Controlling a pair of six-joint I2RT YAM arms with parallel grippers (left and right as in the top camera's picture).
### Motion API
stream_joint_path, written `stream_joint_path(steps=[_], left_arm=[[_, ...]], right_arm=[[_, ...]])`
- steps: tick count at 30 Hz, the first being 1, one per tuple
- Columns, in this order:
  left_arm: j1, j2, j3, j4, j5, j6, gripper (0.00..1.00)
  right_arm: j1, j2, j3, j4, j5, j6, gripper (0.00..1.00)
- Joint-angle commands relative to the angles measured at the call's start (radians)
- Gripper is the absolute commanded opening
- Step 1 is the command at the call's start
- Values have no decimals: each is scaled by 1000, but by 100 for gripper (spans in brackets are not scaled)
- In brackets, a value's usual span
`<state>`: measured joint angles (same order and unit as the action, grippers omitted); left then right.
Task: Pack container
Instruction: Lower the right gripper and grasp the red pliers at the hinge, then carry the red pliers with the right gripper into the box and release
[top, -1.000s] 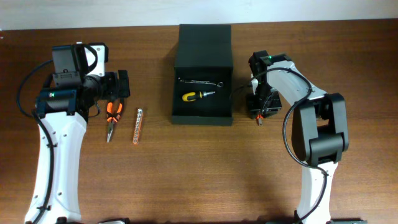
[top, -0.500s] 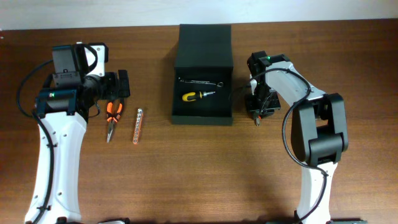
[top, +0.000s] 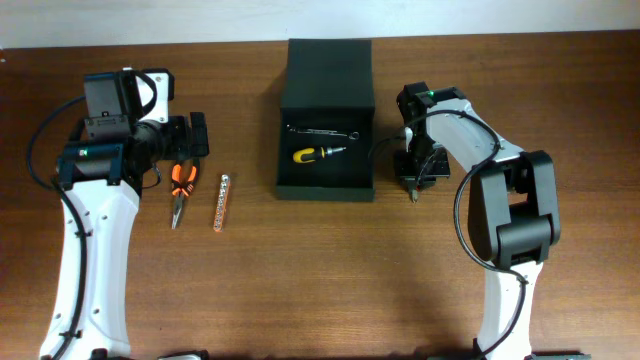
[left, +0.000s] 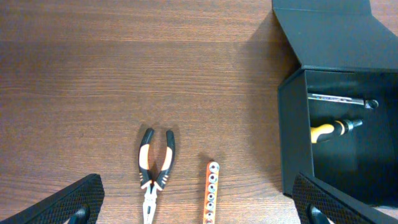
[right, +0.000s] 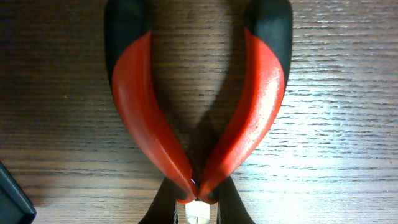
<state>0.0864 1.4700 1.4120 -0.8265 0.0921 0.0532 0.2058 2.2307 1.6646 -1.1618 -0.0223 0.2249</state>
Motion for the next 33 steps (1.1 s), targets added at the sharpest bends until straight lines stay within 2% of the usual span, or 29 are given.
stream_joint_path(steps=[1, 11, 28, 31, 33], left_arm=[[3, 5, 19, 1, -7, 16, 99], [3, 5, 19, 1, -7, 16, 99], [3, 5, 19, 1, -7, 16, 99], [3, 5, 19, 1, -7, 16, 99], [3, 5, 19, 1, -7, 16, 99]], right_arm=[[-3, 57, -38, 40, 39, 20, 4], [-30, 29, -17, 40, 39, 16, 4], [-37, -250, 92, 36, 39, 16, 4], [-29, -305, 106, 37, 35, -43, 4], [-10, -343, 114, 36, 35, -131, 4]])
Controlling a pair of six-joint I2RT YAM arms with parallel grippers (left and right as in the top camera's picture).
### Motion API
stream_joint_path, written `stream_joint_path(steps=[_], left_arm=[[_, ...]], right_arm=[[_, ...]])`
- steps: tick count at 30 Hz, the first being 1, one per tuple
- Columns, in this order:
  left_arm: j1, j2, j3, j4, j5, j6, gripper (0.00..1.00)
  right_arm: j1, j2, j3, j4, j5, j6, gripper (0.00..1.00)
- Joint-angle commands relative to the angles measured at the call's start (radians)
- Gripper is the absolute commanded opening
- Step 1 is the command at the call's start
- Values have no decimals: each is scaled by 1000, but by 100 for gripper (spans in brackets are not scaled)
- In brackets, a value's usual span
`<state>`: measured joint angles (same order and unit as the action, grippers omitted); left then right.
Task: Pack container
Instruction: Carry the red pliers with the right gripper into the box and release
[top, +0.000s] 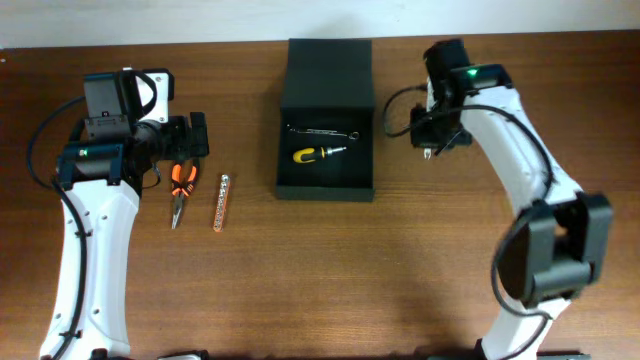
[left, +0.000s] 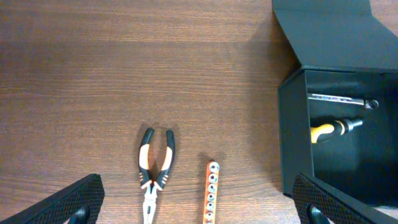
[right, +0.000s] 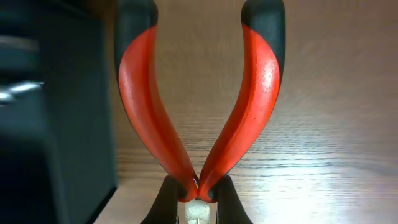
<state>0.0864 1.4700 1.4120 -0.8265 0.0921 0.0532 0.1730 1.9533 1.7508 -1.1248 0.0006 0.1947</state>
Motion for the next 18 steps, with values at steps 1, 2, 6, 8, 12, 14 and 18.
stream_joint_path(steps=[1, 2, 6, 8, 12, 14, 18], left_arm=[[3, 5, 19, 1, -7, 16, 99], [3, 5, 19, 1, -7, 16, 99], [3, 5, 19, 1, -7, 16, 99], [3, 5, 19, 1, -7, 16, 99], [3, 5, 19, 1, -7, 16, 99], [3, 5, 19, 1, -7, 16, 99], [3, 5, 19, 1, -7, 16, 99]], right_arm=[[40, -92, 30, -1, 12, -155, 4], [52, -108, 31, -1, 12, -185, 4], [126, -183, 37, 5, 12, -336, 4], [166, -209, 37, 16, 12, -431, 4], [247, -217, 37, 44, 12, -597, 4], [281, -203, 37, 57, 11, -682, 4], [323, -164, 37, 89, 11, -888, 4]])
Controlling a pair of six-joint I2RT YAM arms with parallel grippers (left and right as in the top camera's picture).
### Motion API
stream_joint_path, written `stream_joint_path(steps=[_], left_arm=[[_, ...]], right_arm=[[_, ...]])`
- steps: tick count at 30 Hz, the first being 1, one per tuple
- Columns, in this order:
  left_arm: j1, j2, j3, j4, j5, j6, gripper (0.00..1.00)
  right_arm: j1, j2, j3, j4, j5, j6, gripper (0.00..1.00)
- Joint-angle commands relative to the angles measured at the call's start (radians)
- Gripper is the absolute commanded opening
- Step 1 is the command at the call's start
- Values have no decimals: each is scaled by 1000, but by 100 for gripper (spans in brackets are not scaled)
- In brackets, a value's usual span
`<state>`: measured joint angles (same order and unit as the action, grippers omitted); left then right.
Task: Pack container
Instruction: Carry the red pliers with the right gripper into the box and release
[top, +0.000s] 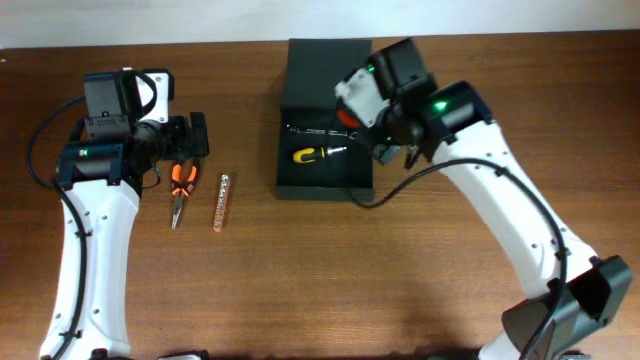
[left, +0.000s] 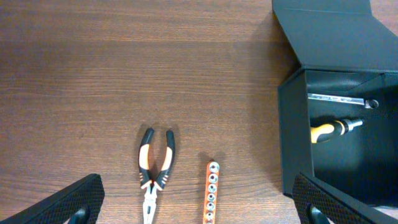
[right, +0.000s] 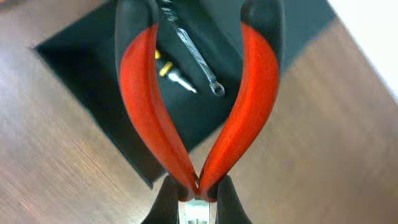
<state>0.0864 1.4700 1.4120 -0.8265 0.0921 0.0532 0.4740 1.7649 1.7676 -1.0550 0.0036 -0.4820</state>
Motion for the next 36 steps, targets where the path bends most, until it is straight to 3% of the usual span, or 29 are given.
stream_joint_path(steps=[1, 5, 18, 24, 30, 36], left_arm=[[3, 5, 19, 1, -7, 16, 99], [3, 5, 19, 1, -7, 16, 99], [3, 5, 19, 1, -7, 16, 99], [3, 5, 19, 1, -7, 16, 99], [3, 5, 19, 1, -7, 16, 99], [3, 5, 19, 1, -7, 16, 99]], right_arm=[[29, 36, 20, 32, 8, -252, 4], [49, 78, 20, 73, 4, -355, 4], [56, 280, 20, 177, -60, -356, 4], [56, 376, 20, 171, -60, -360, 4], [56, 403, 14, 97, -78, -505, 4], [56, 404, 2, 65, -82, -562, 4]])
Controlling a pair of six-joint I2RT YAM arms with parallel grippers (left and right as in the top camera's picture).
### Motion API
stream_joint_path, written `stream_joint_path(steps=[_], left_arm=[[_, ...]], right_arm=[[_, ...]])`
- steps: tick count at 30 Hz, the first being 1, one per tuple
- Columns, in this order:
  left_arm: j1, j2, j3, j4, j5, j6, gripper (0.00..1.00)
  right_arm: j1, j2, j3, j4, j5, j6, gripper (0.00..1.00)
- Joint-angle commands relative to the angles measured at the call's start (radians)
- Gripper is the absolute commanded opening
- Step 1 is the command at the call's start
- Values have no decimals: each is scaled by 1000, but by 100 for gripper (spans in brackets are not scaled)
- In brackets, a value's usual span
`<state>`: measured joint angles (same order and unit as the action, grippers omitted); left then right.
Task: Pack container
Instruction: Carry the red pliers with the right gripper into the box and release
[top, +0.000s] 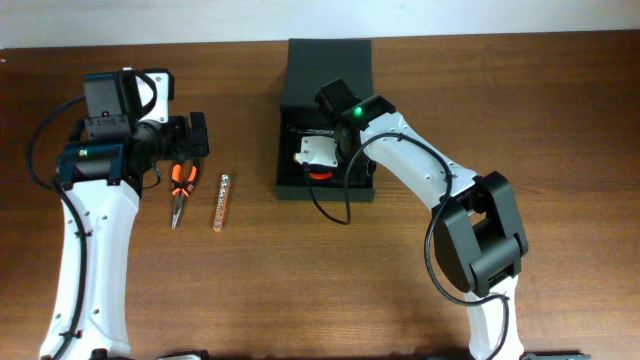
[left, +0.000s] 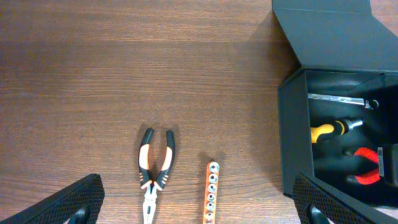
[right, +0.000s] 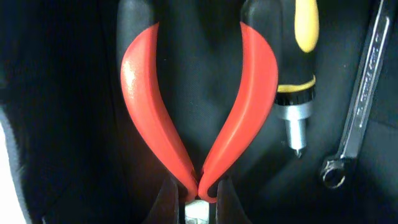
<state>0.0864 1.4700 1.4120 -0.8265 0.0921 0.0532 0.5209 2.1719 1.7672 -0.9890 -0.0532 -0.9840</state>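
Observation:
The black box (top: 325, 192) stands open at the table's middle, its lid folded back. My right gripper (right: 198, 202) is low inside it, shut on the red pliers (right: 149, 112) at their joint, handles pointing away. A yellow-handled screwdriver (right: 298, 74) and a steel wrench (right: 357, 106) lie beside them in the box. In the left wrist view the red pliers (left: 367, 158) show in the box's near part. My left gripper (left: 198, 214) hangs open above the table, nothing between its fingers.
Orange-and-black pliers (left: 155, 171) and an orange socket rail (left: 211, 193) lie on the wood left of the box, under my left gripper. The box wall (left: 292, 143) stands between them and the packed tools.
My right gripper held the red pliers above the box's right side; now it is down inside the box with them, next to the screwdriver. The left arm has not moved.
My right gripper was shut on the red pliers on the table right of the box. Then it held them off the table near the box's right side, then over the open box, and now inside it. My left gripper stayed open over the orange pliers throughout.

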Motion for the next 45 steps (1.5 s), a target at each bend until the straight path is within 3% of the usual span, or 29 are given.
stream_joint_path(steps=[1, 7, 28, 35, 37, 39, 45], left_arm=[[3, 5, 19, 1, -7, 16, 99], [3, 5, 19, 1, -7, 16, 99], [3, 5, 19, 1, -7, 16, 99], [3, 5, 19, 1, -7, 16, 99], [3, 5, 19, 1, -7, 16, 99], [3, 5, 19, 1, -7, 16, 99], [3, 5, 19, 1, -7, 16, 99]], right_arm=[[9, -3, 2, 2, -26, -60, 4], [9, -3, 1, 19, -26, -59, 9], [8, 62, 0, 120, 11, -48, 10], [7, 62, 0, 168, 60, -47, 21], [7, 62, 0, 166, 66, -47, 35], [7, 62, 0, 164, 69, -34, 41], [7, 39, 66, 127, 88, 145, 33]])
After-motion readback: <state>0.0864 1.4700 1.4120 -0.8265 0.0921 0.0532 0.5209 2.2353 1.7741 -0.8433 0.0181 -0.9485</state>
